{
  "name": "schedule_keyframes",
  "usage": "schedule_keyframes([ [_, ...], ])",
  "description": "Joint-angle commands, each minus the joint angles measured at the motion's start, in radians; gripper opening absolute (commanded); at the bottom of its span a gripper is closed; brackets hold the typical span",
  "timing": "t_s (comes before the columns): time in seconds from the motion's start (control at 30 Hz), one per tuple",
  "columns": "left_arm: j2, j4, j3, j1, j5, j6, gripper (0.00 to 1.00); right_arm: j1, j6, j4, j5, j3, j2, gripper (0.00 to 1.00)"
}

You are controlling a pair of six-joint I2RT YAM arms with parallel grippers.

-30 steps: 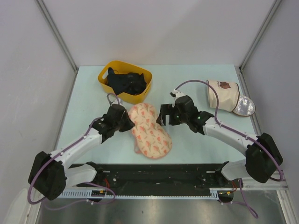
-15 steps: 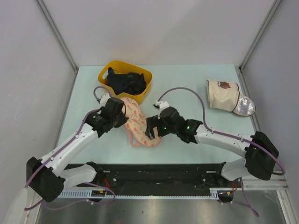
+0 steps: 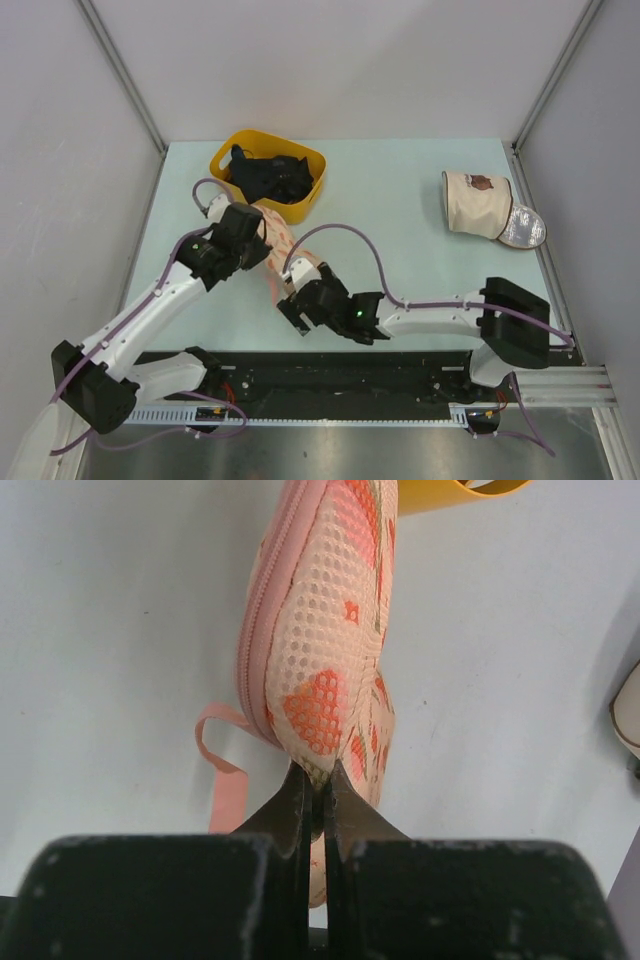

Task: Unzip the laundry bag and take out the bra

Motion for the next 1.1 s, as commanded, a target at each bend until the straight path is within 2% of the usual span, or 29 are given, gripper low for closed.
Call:
schedule_keyframes([
  [0.0, -0.058, 0.040, 0.014, 0.009, 0.017, -0.025, 0.00, 0.068, -0.130, 0.119, 0.286, 0.058, 0.098, 0.92],
  [0.07, -0.078, 0.038, -0.001, 0.014, 0.028, -0.031, 0.00, 0.070, -0.183, 0.145, 0.310, 0.064, 0.117, 0.67],
  [0.13, -0.087, 0.029, -0.003, 0.017, 0.026, -0.033, 0.00, 0.068, -0.209, 0.154, 0.285, 0.065, 0.094, 0.37],
  [0.17, -0.091, 0.028, -0.003, 0.017, 0.025, -0.032, 0.00, 0.067, -0.208, 0.159, 0.271, 0.064, 0.080, 0.12],
  [0.2, -0.094, 0.034, -0.003, 0.017, 0.025, -0.016, 0.00, 0.062, -0.206, 0.157, 0.255, 0.064, 0.068, 0.00],
  [0.27, -0.111, 0.054, -0.004, 0.017, 0.031, 0.017, 0.01, 0.036, -0.187, 0.130, 0.165, 0.064, 0.011, 0.00],
  [0.33, -0.125, 0.072, 0.002, 0.017, 0.023, 0.059, 0.12, -0.034, -0.173, 0.105, 0.043, 0.064, -0.065, 0.00],
  [0.4, -0.151, 0.116, 0.008, 0.018, 0.019, 0.143, 0.52, -0.106, -0.104, 0.029, -0.164, 0.064, -0.124, 0.00],
  [0.43, -0.160, 0.129, 0.031, 0.021, 0.014, 0.187, 0.69, -0.199, -0.075, -0.010, -0.359, 0.064, -0.148, 0.00],
  [0.47, -0.160, 0.120, 0.056, 0.026, -0.003, 0.264, 0.91, -0.253, -0.018, -0.022, -0.479, 0.064, -0.191, 0.00],
  [0.5, -0.160, 0.107, 0.117, 0.026, -0.054, 0.307, 0.97, -0.310, 0.020, -0.031, -0.600, 0.065, -0.202, 0.00],
  [0.53, -0.162, 0.097, 0.148, 0.027, -0.087, 0.347, 1.00, -0.429, 0.052, -0.037, -0.848, 0.065, -0.207, 0.00],
  [0.57, -0.163, 0.087, 0.177, 0.027, -0.110, 0.422, 1.00, -0.482, 0.127, -0.039, -0.970, 0.065, -0.195, 0.00],
  [0.63, -0.170, 0.095, 0.235, 0.029, -0.156, 0.490, 1.00, -0.571, 0.177, -0.070, -1.217, 0.062, -0.169, 0.00],
  [0.67, -0.168, 0.113, 0.244, 0.030, -0.159, 0.543, 1.00, -0.623, 0.188, -0.074, -1.267, 0.056, -0.144, 0.00],
  [0.77, -0.154, 0.141, 0.252, 0.034, -0.139, 0.600, 1.00, -0.685, 0.244, -0.033, -1.368, -0.004, -0.138, 0.00],
  [0.83, -0.105, 0.133, 0.263, 0.034, -0.072, 0.620, 1.00, -0.703, 0.271, -0.016, -1.428, -0.028, -0.136, 0.00],
  [0.93, -0.032, 0.100, 0.264, 0.032, 0.015, 0.639, 1.00, -0.719, 0.246, -0.069, -1.430, -0.051, -0.158, 0.00],
  [1.07, -0.004, 0.104, 0.218, 0.032, 0.049, 0.634, 1.00, -0.734, 0.186, -0.182, -1.390, -0.085, -0.214, 0.00],
])
